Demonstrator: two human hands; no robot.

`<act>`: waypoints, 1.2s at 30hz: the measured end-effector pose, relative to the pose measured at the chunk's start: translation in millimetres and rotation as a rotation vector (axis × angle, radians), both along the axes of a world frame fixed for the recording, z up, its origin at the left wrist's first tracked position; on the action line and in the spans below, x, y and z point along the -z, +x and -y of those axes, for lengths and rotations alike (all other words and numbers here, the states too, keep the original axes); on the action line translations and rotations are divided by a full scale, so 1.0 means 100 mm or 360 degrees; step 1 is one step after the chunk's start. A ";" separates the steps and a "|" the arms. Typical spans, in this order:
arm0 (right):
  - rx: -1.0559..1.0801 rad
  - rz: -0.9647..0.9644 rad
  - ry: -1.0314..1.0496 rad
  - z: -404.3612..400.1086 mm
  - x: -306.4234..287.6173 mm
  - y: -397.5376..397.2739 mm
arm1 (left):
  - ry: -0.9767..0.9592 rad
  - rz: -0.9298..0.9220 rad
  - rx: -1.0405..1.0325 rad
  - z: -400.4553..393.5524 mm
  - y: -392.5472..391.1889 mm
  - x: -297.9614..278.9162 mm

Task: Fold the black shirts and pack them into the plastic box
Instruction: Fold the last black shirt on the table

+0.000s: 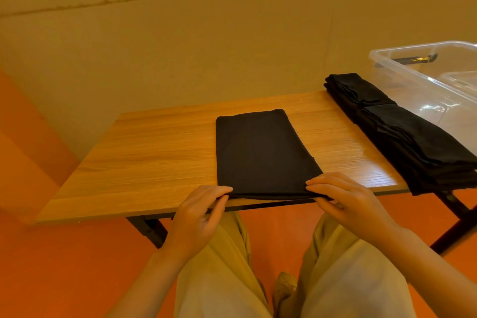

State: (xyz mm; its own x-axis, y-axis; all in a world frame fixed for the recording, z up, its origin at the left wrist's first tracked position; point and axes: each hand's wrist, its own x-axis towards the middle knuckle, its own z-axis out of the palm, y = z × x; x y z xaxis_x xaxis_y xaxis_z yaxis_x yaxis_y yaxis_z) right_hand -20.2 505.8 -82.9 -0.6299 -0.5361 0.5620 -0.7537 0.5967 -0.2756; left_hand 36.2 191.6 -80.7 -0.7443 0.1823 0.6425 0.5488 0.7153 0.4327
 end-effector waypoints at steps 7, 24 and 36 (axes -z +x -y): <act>-0.0013 0.0494 -0.0593 -0.07 -0.27 0.01 | 0.0388 0.0083 -0.0107 -0.04 -0.04 -0.21; 0.0473 0.1132 -0.0617 0.38 -0.75 -1.10 | 0.0369 0.0598 -0.0576 0.11 -1.02 -0.56; 0.0677 0.1155 -0.0518 0.44 -0.53 -1.37 | 0.0344 0.0823 -0.0649 0.19 -1.42 -0.42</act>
State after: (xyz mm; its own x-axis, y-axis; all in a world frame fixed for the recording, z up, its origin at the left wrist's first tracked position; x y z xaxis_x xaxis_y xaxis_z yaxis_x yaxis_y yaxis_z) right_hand -157.0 461.7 -30.1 -0.9976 -0.0607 0.0320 -0.0619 0.5944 -0.8018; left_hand -105.9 172.4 -38.9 -0.9466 -0.2692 0.1772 -0.0606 0.6888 0.7224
